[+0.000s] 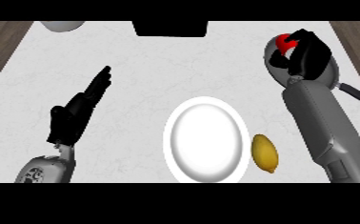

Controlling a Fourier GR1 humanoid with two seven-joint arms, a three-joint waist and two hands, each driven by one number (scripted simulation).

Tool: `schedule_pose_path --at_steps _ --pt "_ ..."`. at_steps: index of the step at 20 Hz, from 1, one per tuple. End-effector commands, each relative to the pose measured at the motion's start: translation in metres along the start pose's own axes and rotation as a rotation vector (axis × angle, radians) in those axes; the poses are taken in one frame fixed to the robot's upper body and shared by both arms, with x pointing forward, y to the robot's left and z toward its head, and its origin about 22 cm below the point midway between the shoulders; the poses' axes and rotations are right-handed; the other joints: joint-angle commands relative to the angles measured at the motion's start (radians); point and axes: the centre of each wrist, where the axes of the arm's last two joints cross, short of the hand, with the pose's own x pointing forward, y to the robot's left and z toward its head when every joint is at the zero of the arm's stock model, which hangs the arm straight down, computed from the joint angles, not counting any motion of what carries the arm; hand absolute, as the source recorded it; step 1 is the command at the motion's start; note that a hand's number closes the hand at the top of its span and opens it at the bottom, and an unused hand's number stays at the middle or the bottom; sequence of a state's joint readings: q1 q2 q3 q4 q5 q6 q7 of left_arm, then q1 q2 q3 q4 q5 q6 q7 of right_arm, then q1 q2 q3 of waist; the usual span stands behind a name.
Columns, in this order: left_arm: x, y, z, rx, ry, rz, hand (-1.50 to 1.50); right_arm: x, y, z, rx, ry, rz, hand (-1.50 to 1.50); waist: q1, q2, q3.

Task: Pick the can from the plate and place it in the pan

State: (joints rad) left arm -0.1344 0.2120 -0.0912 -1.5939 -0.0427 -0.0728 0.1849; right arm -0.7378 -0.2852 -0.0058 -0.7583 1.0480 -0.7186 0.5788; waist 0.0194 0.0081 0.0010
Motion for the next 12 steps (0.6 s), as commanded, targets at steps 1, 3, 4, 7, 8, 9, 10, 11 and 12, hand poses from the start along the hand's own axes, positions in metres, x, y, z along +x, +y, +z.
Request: schedule_pose_path --at_steps 1,3,4,7,8,9,10,11,12 --pt "0.005 -0.002 0.003 -0.006 -0.002 -0.008 0.0 -0.026 0.012 -0.007 -0.008 0.005 -0.003 1.5 -0.002 -0.003 0.0" --pt "0.002 -0.006 -0.01 0.01 -0.004 -0.015 0.0 -0.031 0.003 -0.032 -0.014 0.017 -0.001 1.5 0.004 0.002 0.0" --pt "0.002 0.0 -0.003 0.002 0.009 0.003 0.0 -0.048 0.004 -0.03 -0.033 0.02 -0.021 1.5 0.005 0.001 0.001" --pt "0.004 0.008 -0.012 -0.004 -0.006 0.002 0.0 -0.064 0.001 -0.041 -0.022 0.027 -0.006 1.5 0.012 0.006 0.001" --pt "0.001 -0.009 -0.001 -0.018 -0.018 -0.008 0.0 -0.066 0.007 -0.037 -0.039 0.029 0.005 1.5 0.017 0.006 0.001" --pt "0.004 0.005 -0.02 -0.009 -0.018 0.005 0.0 -0.066 0.0 -0.047 -0.018 0.025 0.007 1.5 0.013 0.008 0.001" --pt "0.002 -0.006 -0.009 -0.002 -0.028 0.003 0.0 -0.067 0.001 -0.046 -0.023 0.027 -0.001 1.5 0.022 0.009 0.002" --pt "0.005 -0.007 -0.002 0.002 -0.018 -0.007 0.0 -0.072 0.002 -0.045 -0.021 0.007 0.009 1.5 0.017 0.004 0.001" --pt "0.012 0.004 -0.007 -0.007 -0.016 -0.009 0.0 -0.086 -0.009 -0.056 -0.035 0.025 -0.007 1.5 0.02 0.008 0.002"
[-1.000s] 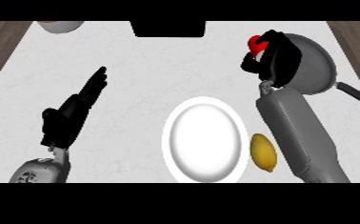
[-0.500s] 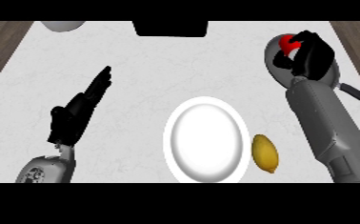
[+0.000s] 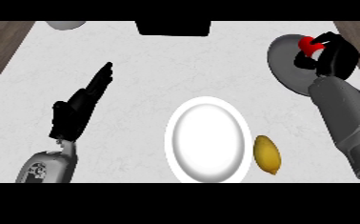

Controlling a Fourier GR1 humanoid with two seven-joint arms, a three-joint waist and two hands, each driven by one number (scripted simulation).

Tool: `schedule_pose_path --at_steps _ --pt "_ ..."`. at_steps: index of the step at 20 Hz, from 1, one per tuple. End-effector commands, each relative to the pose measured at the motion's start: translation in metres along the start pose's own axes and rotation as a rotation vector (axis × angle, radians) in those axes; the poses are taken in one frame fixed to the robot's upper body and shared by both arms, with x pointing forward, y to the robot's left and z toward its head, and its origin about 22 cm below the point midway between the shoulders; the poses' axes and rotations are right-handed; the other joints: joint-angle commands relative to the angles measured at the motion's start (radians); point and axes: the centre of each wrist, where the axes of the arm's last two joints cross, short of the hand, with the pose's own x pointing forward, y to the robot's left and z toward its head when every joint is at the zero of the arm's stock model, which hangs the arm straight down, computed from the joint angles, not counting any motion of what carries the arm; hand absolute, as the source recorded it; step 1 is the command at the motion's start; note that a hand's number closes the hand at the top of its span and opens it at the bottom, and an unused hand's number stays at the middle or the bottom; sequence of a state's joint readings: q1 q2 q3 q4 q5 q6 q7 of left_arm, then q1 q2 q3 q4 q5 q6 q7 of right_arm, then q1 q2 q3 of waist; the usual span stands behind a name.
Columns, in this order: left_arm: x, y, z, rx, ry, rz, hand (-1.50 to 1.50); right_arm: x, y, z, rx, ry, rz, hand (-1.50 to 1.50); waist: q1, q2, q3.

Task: Pick the can from the plate and place it in the pan

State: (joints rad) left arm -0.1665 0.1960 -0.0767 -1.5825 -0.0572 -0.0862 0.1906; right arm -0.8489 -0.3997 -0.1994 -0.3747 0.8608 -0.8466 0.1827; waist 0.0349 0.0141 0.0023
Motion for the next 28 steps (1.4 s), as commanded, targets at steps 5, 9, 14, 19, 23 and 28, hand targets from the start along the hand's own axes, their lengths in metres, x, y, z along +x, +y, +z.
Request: schedule_pose_path --at_steps 5,9,14,19,23,28 --pt "0.014 0.006 -0.003 -0.028 -0.014 -0.006 0.0 -0.04 -0.013 -0.019 0.234 0.289 0.077 -1.5 0.029 0.011 0.002" --pt "0.011 0.011 -0.008 -0.036 -0.033 -0.016 0.0 -0.051 -0.025 -0.03 0.233 0.263 -0.026 -1.5 0.038 0.023 0.005" --pt "0.013 -0.004 -0.008 -0.043 -0.029 0.001 0.0 -0.049 -0.02 -0.024 0.157 0.253 -0.22 -1.5 0.036 0.025 0.008" --pt "0.006 0.008 -0.006 -0.016 -0.016 0.001 0.0 -0.055 -0.039 -0.041 0.028 0.232 -0.468 -1.5 0.017 0.021 0.009" --pt "0.005 0.0 0.0 -0.024 -0.014 -0.003 0.0 -0.078 -0.031 -0.026 0.042 0.243 -0.641 -1.5 0.009 0.01 0.006" --pt "0.024 0.011 -0.004 -0.007 -0.008 -0.006 0.0 -0.127 -0.03 -0.006 0.082 0.209 -0.743 -1.5 0.001 0.005 0.004"
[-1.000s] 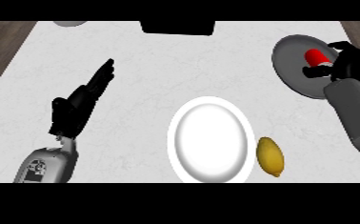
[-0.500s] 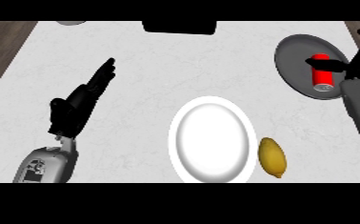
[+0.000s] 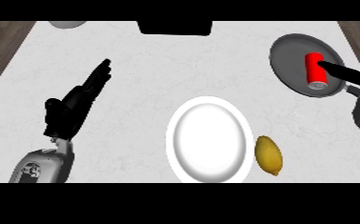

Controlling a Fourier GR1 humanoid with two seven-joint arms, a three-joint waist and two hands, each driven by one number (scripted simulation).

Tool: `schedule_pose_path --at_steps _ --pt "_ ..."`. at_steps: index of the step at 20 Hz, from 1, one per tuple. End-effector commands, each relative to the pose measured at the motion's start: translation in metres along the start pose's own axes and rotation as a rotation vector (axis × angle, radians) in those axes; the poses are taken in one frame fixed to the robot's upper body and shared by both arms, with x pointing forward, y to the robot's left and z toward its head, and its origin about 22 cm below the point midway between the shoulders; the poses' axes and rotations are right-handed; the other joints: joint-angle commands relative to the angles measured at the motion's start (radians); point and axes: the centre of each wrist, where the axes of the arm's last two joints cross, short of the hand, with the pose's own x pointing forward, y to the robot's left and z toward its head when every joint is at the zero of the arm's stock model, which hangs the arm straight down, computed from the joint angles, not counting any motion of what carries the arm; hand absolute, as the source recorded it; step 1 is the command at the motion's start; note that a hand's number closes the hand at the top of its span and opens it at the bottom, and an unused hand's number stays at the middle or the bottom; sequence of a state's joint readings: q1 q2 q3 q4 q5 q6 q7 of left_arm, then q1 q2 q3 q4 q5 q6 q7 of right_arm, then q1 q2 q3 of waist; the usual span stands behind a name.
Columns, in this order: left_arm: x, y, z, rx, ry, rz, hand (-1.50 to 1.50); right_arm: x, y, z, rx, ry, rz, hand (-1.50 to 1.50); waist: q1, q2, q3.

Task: Pick the can from the plate and place it in the pan

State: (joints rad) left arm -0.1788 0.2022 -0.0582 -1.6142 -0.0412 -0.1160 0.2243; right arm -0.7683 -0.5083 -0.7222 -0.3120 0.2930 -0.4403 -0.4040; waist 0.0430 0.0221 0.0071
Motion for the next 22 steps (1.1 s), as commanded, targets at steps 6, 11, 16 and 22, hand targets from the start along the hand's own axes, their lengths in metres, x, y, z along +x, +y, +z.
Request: schedule_pose_path --at_steps 6,11,16,22 --pt "-0.002 0.009 0.001 0.021 0.009 -0.001 0.0 -0.056 -0.022 0.027 0.05 -0.16 -0.145 -1.5 -0.022 -0.012 -0.004" --pt "-0.01 0.007 0.006 0.035 0.032 -0.003 0.0 -0.084 -0.037 0.046 0.089 -0.184 -0.142 -1.5 -0.036 -0.02 -0.006" --pt "-0.033 -0.007 0.013 0.021 0.023 -0.018 0.0 -0.1 -0.033 0.067 0.105 -0.172 -0.183 -1.5 -0.046 -0.024 -0.008" --pt "-0.008 0.0 0.018 0.039 0.033 0.002 0.0 -0.111 -0.026 0.095 0.098 -0.188 -0.204 -1.5 -0.045 -0.024 -0.008"
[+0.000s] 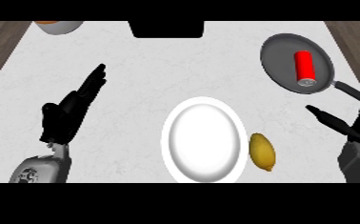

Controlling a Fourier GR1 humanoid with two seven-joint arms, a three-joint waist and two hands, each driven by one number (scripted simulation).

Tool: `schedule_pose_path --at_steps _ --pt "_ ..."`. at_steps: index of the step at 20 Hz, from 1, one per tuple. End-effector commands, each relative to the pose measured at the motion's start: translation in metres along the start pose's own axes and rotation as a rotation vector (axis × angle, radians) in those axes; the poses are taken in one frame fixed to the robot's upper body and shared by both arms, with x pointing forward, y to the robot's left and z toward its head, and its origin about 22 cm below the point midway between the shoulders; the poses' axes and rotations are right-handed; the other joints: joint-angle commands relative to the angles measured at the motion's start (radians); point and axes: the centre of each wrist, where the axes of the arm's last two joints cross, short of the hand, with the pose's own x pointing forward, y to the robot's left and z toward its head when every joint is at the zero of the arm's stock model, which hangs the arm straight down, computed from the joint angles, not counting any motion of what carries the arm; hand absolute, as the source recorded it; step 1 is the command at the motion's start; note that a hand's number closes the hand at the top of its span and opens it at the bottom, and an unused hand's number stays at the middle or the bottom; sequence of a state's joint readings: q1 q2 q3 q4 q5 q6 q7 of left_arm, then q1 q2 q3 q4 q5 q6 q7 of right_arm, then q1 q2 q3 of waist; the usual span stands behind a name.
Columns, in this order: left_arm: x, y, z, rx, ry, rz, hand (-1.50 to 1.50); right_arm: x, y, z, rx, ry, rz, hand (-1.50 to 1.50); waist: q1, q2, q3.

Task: Pick the can from the plate and place it in the pan

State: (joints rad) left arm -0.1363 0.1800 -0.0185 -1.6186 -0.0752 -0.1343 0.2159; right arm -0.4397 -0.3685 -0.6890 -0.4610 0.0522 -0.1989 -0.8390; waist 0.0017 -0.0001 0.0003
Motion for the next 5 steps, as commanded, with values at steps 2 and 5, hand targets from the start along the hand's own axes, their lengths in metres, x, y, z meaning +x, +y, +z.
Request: schedule_pose_path --at_steps 2,5 --pt "0.001 -0.017 0.011 -0.009 -0.009 -0.006 0.0 -0.016 0.011 0.041 -0.015 -0.007 0.007 -1.5 0.0 -0.001 0.0" --pt "0.005 0.009 -0.003 0.014 0.004 0.011 0.0 -0.014 0.002 0.058 -0.024 0.008 0.034 -1.5 -0.007 -0.002 -0.001"
